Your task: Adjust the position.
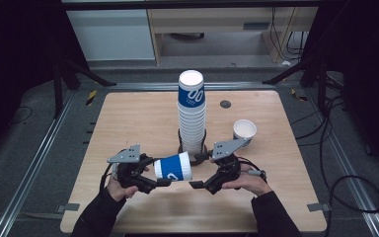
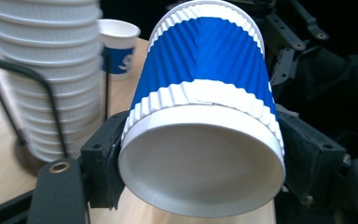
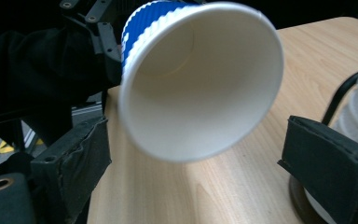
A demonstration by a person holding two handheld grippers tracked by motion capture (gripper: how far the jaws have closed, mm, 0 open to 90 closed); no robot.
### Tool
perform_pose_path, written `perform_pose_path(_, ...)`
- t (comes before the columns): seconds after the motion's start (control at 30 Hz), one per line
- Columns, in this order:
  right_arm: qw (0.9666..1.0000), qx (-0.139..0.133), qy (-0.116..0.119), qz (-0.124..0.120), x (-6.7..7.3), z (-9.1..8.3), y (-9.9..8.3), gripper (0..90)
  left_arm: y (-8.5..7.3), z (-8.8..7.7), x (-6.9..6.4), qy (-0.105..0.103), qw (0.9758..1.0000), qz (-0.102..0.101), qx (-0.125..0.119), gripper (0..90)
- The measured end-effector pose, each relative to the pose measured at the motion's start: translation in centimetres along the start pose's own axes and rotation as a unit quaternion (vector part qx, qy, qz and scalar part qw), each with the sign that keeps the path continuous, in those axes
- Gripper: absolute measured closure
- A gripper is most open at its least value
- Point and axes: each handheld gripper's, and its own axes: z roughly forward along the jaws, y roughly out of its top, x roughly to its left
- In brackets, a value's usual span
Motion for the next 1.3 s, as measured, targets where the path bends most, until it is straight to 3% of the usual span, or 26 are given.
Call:
perform_pose_path(0.13, 0.9999, 0.0, 0.014, -0.003, 0.2, 0.5, 0.0, 7.8, 0.0, 0.8, -0.5, -0.016, 0.9996, 0.011, 0.02, 25.1)
perform_pose_path(0.3, 0.9996, -0.002, 0.028, -0.005, 0.5, 0.8, -0.1, 9.5, 0.0, 1.1, -0.9, -0.029, 0.9993, 0.014, 0.02, 25.2)
perform_pose_path(0.63, 0.999, -0.002, 0.043, -0.007, 0.6, 1.2, -0.4, 13.8, -0.1, 1.4, -0.8, -0.035, 0.9989, 0.01, 0.029, 25.2)
perform_pose_path(1.0, 0.9995, -0.001, 0.031, -0.008, 0.1, 0.6, -0.5, 15.2, 0.1, 0.7, -0.5, -0.016, 0.9996, 0.008, 0.023, 21.0)
perform_pose_path(1.3, 0.9998, 0.018, 0.002, -0.009, -0.4, -0.4, -0.6, 15.0, -0.1, 0.2, 0.0, 0.017, 0.9971, 0.022, 0.071, 16.6)
